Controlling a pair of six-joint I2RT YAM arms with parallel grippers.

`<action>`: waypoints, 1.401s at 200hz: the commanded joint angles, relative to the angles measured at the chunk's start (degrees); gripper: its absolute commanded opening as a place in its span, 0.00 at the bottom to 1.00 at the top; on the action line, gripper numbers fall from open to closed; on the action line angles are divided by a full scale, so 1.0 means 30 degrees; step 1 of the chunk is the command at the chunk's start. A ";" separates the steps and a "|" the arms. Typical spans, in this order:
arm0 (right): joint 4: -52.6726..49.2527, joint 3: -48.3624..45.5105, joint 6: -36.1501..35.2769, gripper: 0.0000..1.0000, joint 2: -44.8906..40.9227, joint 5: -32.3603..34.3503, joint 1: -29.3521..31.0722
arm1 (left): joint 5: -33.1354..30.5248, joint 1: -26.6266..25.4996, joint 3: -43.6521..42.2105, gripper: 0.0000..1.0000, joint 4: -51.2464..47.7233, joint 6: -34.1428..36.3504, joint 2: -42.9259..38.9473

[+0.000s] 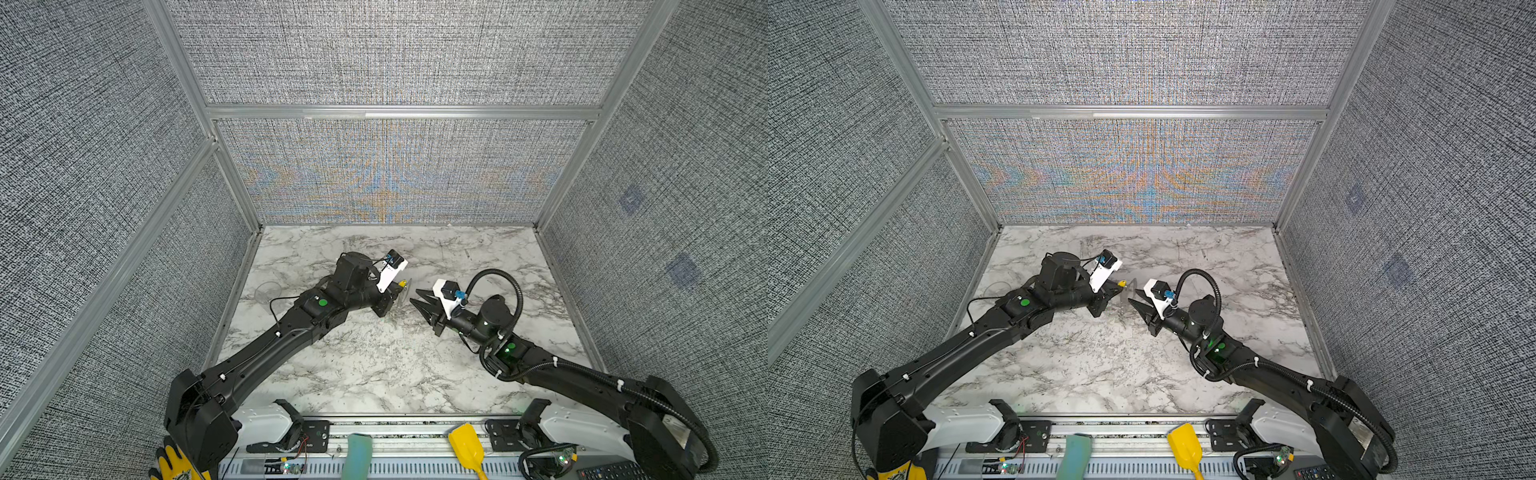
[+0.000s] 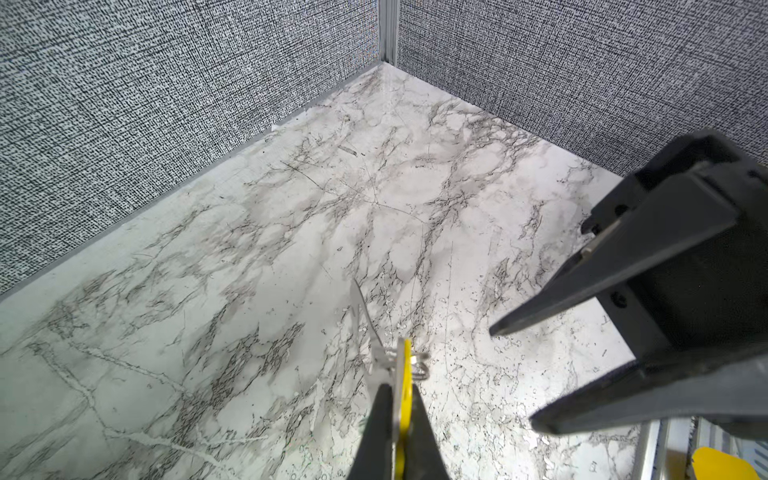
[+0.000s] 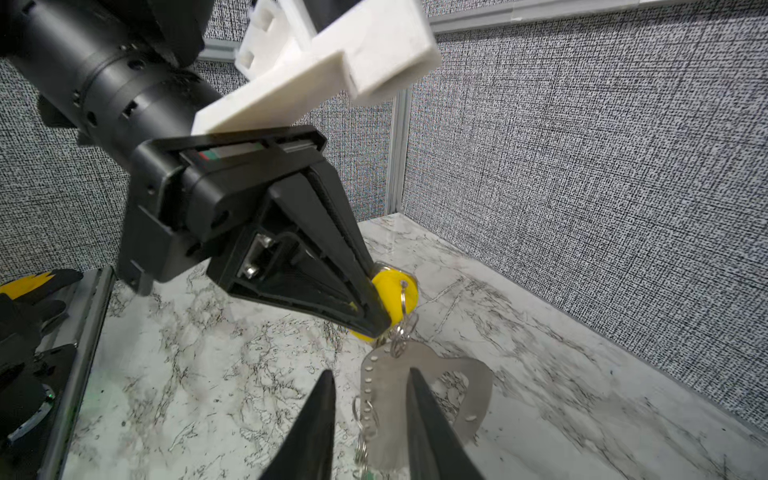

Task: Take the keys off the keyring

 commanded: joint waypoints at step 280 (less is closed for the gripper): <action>-0.3515 0.2794 -0.1049 0.16 0.1291 0.5198 0.1356 | -0.0241 -0.0458 0.0149 0.00 0.0688 -0.0232 -0.0125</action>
